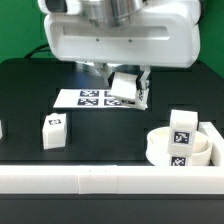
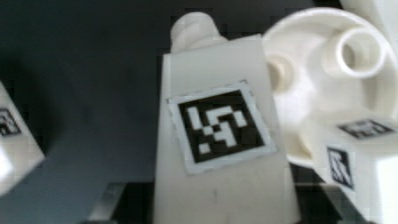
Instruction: Assemble stool
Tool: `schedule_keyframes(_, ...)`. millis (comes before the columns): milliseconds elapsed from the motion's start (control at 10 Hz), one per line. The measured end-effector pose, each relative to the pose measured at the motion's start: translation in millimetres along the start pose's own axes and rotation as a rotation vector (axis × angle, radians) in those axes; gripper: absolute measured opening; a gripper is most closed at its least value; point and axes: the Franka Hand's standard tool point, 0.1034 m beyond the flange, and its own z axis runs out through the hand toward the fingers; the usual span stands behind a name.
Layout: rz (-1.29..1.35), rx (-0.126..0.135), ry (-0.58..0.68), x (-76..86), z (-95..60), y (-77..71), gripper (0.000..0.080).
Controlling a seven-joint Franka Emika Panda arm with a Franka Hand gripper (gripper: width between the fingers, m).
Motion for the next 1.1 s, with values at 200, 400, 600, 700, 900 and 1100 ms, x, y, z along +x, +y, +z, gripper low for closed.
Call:
schedule_keyframes(200, -0.014, 0.019, 0.133, 0.3, 5.2, -5.3, 0.0327)
schedule_keyframes(400, -0.012, 0.04, 0.247, 4.2, 4.9, -13.3, 0.0327)
schedule_keyframes(600, -0.022, 0.069, 0.382, -14.0, 8.1, -25.0, 0.0327)
schedule_keyframes(700, -0.029, 0.081, 0.433, -23.7, 7.9, -27.7, 0.0327)
schedule_keyframes(900, -0.046, 0.104, 0.495, -42.8, 4.5, -36.7, 0.0327)
schedule_keyframes(1100, -0.063, 0.109, 0.49, -56.1, 0.8, -43.0, 0.0327)
